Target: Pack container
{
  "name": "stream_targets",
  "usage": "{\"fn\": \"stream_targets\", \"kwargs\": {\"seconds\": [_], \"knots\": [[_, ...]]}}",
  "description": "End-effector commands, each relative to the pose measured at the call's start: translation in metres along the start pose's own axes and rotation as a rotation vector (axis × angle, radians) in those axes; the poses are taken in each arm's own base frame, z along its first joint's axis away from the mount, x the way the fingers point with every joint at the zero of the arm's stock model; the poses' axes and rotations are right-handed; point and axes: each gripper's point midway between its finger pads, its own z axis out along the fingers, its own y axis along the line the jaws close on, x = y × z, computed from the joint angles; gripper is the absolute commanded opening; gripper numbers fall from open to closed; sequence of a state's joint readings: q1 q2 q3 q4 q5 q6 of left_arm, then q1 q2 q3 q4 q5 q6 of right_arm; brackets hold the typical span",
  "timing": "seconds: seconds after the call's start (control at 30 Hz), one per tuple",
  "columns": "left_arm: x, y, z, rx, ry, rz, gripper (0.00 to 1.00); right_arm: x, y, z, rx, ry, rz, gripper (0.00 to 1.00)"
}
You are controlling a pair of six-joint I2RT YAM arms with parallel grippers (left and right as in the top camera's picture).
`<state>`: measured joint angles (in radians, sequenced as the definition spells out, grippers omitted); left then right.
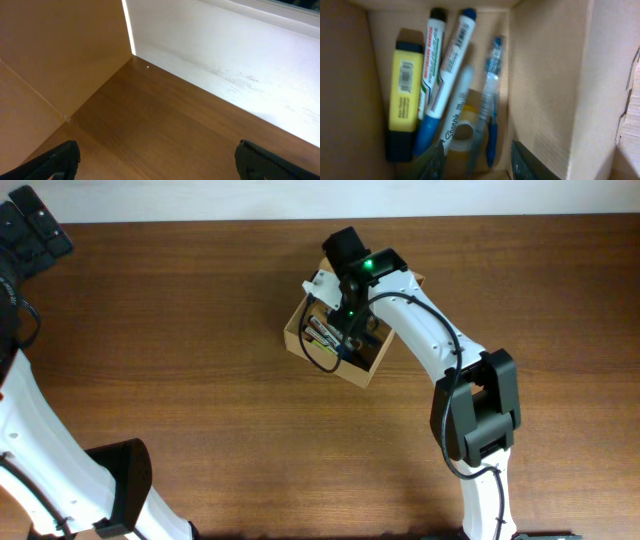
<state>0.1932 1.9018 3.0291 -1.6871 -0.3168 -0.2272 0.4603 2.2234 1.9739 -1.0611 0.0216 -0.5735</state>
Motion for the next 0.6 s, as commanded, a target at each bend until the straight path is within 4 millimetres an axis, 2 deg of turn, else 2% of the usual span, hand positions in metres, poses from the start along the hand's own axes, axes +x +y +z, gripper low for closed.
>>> {"fn": "stream_targets", "kwargs": {"seconds": [0.0, 0.1, 0.2, 0.27, 0.37, 0.47, 0.57], "knots": [[0.001, 0.0, 0.004, -0.001, 0.009, 0.008, 1.0, -0.006, -0.001, -0.005, 0.053, 0.01, 0.013, 0.43], [0.001, 0.0, 0.004, -0.001, 0.009, 0.008, 1.0, -0.011, -0.003, -0.021, 0.096, -0.007, 0.035, 0.43], [0.001, 0.0, 0.004, -0.001, 0.009, 0.008, 1.0, -0.02, -0.007, -0.061, 0.153, -0.076, 0.075, 0.43], [0.001, 0.0, 0.004, -0.001, 0.009, 0.008, 1.0, -0.023, -0.014, -0.098, 0.204, -0.142, 0.123, 0.44], [0.001, 0.0, 0.004, -0.001, 0.009, 0.008, 1.0, -0.025, -0.022, -0.169, 0.27, -0.289, 0.212, 0.47], [0.001, 0.0, 0.004, -0.001, 0.009, 0.008, 1.0, -0.012, -0.031, -0.242, 0.332, -0.443, 0.326, 0.46], [0.001, 0.0, 0.004, -0.001, 0.009, 0.008, 1.0, 0.009, -0.043, -0.293, 0.382, -0.551, 0.439, 0.42]]}}
